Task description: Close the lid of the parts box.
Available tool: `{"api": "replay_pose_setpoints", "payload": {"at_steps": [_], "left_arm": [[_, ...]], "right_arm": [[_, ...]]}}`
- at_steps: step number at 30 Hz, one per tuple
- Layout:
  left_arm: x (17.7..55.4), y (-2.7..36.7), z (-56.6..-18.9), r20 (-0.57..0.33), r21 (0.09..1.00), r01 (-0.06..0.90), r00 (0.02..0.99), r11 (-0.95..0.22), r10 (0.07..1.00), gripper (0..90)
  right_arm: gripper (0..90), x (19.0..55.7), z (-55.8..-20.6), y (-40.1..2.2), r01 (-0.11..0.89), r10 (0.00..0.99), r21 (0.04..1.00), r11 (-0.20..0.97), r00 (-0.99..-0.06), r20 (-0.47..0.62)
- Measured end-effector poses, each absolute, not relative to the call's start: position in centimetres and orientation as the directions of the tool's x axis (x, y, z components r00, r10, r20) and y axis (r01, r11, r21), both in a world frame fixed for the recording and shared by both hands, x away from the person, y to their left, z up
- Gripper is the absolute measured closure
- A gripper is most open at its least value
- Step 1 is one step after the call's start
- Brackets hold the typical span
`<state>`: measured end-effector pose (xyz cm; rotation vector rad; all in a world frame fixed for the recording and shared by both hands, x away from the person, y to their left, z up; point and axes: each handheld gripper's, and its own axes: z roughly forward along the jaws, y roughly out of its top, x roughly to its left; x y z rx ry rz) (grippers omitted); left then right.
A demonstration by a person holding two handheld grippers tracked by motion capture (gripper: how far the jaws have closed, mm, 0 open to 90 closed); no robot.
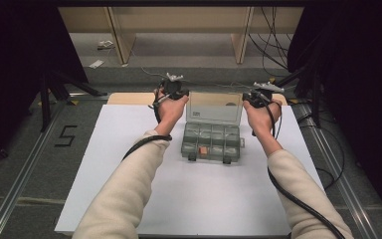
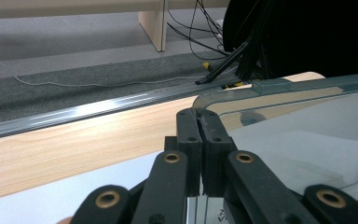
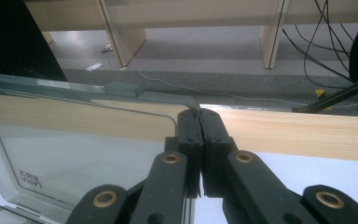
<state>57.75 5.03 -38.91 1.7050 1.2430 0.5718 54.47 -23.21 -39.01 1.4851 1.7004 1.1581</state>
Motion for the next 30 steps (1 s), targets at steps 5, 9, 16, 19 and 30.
{"api": "replay_pose_setpoints", "payload": {"at_steps": [5, 9, 16, 19, 30], "left_arm": [[57.2, 5.1, -38.9, -0.131, 0.877, 0.475, 0.387, -0.076, 0.913, 87.7], [56.7, 5.1, -38.8, -0.123, 0.88, 0.469, 0.389, -0.082, 0.913, 87.7], [56.0, 5.2, -38.7, -0.111, 0.884, 0.458, 0.396, -0.092, 0.912, 87.7], [55.7, 5.3, -38.7, -0.101, 0.886, 0.452, 0.401, -0.101, 0.911, 87.6], [54.5, 5.5, -38.8, -0.078, 0.899, 0.423, 0.417, -0.117, 0.906, 87.5]], "right_arm": [[88.9, 54.0, -39.0, -23.2, 0.446, 0.974, 0.895, 0.005, -0.206, 0.097], [88.9, 53.6, -38.9, -23.2, 0.44, 0.973, 0.898, 0.014, -0.213, 0.089], [89.0, 52.9, -38.8, -23.2, 0.43, 0.971, 0.902, 0.028, -0.224, 0.077], [89.0, 52.7, -38.8, -23.2, 0.43, 0.971, 0.903, 0.029, -0.226, 0.076], [88.9, 51.6, -38.8, -23.2, 0.414, 0.968, 0.909, 0.041, -0.241, 0.066]]}}
